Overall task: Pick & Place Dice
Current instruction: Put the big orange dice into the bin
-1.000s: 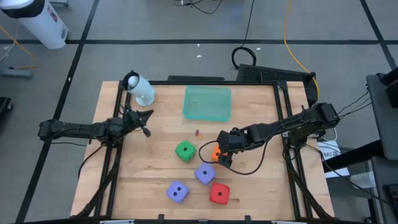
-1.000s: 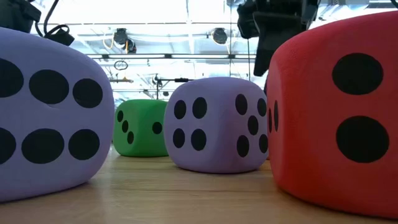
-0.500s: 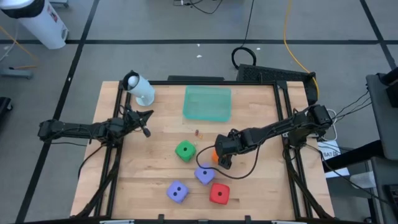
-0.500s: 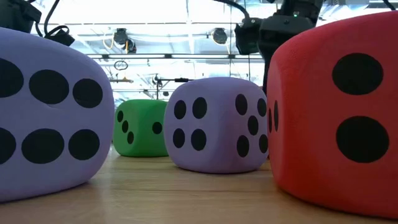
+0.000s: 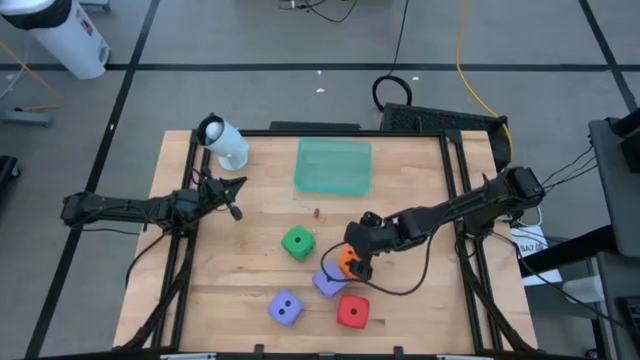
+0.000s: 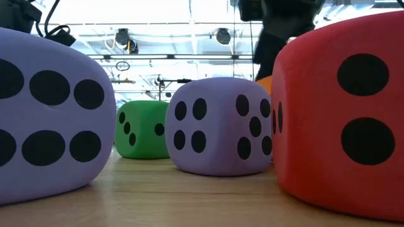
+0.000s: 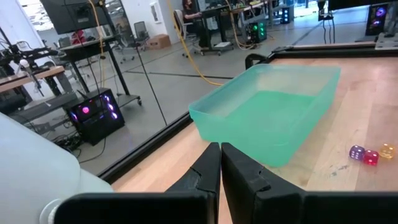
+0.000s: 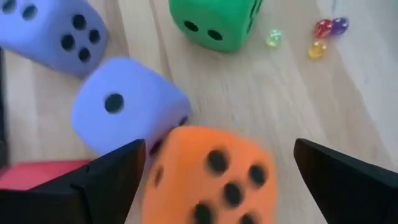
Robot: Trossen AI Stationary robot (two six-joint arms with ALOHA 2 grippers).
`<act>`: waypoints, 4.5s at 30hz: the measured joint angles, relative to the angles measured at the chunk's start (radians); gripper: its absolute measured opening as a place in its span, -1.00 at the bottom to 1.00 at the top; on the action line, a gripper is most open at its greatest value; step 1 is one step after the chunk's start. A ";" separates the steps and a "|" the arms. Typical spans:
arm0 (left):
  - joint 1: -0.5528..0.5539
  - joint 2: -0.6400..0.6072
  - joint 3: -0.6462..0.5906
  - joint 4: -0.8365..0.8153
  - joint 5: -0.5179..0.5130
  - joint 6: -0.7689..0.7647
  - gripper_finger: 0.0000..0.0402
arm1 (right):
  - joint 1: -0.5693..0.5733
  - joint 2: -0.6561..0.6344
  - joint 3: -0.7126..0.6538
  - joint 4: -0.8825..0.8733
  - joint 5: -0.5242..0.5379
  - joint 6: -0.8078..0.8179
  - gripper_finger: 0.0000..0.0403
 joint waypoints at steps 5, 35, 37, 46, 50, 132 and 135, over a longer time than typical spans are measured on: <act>0.000 0.000 0.000 0.000 0.000 -0.001 -0.87 | 0.013 0.000 0.000 -0.059 0.026 -0.024 0.97; 0.000 0.000 0.000 -0.002 0.000 -0.007 -0.87 | 0.111 -0.254 0.000 -0.350 0.037 0.084 0.96; 0.000 0.000 0.000 -0.003 0.000 0.003 -0.87 | 0.157 -0.259 0.000 -0.321 0.063 0.036 0.96; 0.000 0.000 0.000 -0.001 0.000 -0.011 -0.87 | 0.279 -0.165 0.000 -0.226 0.082 -0.078 0.96; 0.000 0.000 0.000 0.000 0.000 -0.028 -0.87 | 0.275 -0.073 0.000 -0.228 0.104 -0.119 0.96; 0.000 0.000 -0.001 0.003 0.078 -0.024 -0.87 | -0.133 0.162 0.046 -0.086 -0.293 -0.709 0.97; 0.000 0.000 -0.001 0.012 0.077 -0.005 -0.87 | -0.147 0.162 0.045 -0.089 -0.291 -0.619 0.97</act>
